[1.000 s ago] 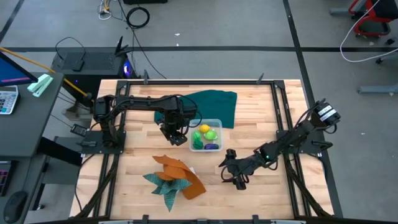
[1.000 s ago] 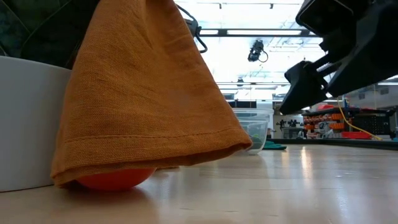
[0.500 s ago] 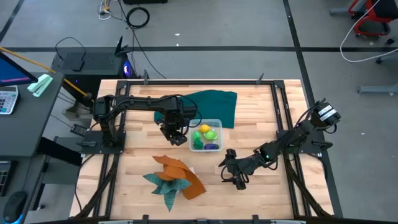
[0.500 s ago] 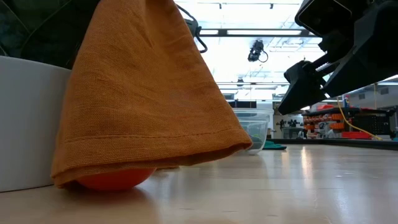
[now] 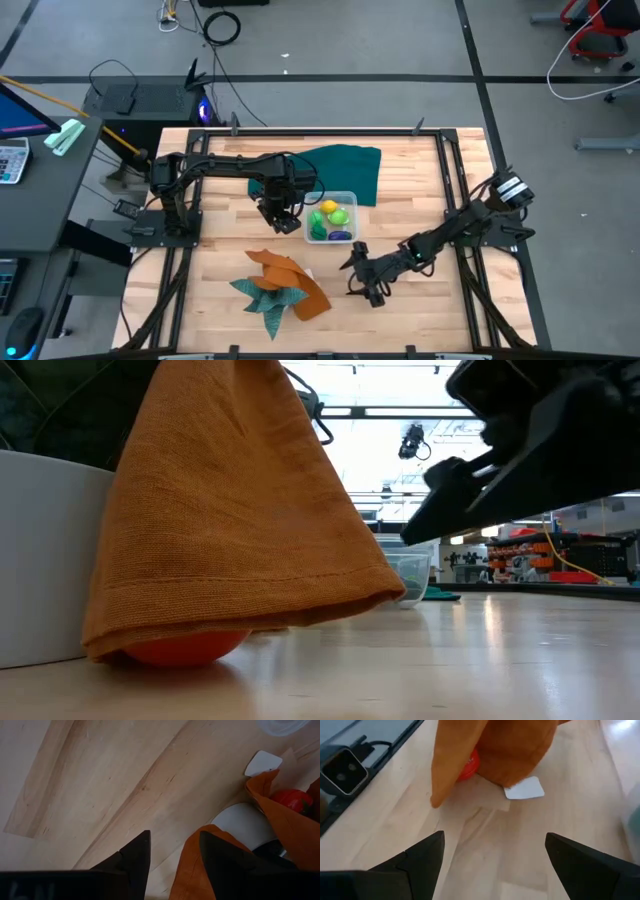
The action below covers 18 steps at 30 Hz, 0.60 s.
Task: Pick and placing Produce into tupperware
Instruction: Put the tomato into the bin
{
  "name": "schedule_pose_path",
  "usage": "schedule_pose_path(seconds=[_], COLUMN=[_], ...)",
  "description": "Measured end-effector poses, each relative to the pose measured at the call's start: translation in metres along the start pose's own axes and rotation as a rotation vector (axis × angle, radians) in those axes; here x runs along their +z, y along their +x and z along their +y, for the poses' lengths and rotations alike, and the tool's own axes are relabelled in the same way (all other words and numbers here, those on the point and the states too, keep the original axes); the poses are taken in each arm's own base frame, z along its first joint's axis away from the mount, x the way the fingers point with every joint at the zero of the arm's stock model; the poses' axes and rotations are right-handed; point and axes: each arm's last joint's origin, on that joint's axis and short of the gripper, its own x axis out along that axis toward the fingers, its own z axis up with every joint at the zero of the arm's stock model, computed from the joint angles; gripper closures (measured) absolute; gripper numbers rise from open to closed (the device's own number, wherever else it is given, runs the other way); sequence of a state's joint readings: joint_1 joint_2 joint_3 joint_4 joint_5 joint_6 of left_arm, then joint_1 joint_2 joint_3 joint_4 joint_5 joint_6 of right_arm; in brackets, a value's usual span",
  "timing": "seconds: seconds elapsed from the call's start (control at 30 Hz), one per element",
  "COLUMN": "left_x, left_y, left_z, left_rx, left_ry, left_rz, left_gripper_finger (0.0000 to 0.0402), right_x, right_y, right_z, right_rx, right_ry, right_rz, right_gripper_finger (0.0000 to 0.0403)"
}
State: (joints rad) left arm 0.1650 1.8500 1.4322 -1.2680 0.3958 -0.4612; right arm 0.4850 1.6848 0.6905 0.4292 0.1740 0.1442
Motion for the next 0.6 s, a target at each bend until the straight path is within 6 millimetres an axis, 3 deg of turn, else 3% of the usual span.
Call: schedule_pose_path(seconds=[0.2,0.6], left_x=[0.0,0.0], left_y=[0.0,0.0], left_z=[0.0,0.0], left_rx=[0.0,0.006], left_ry=[0.001,0.027], left_rz=[0.0,0.002], left_gripper_finger=[0.0229,0.0226], right_x=[0.009,0.009], right_y=[0.023,0.072], right_z=[-0.001,0.004], right_rx=[0.003,-0.012], right_ry=[-0.049,-0.099], right_rz=[0.003,0.05], right_gripper_finger=[0.0096,0.0115])
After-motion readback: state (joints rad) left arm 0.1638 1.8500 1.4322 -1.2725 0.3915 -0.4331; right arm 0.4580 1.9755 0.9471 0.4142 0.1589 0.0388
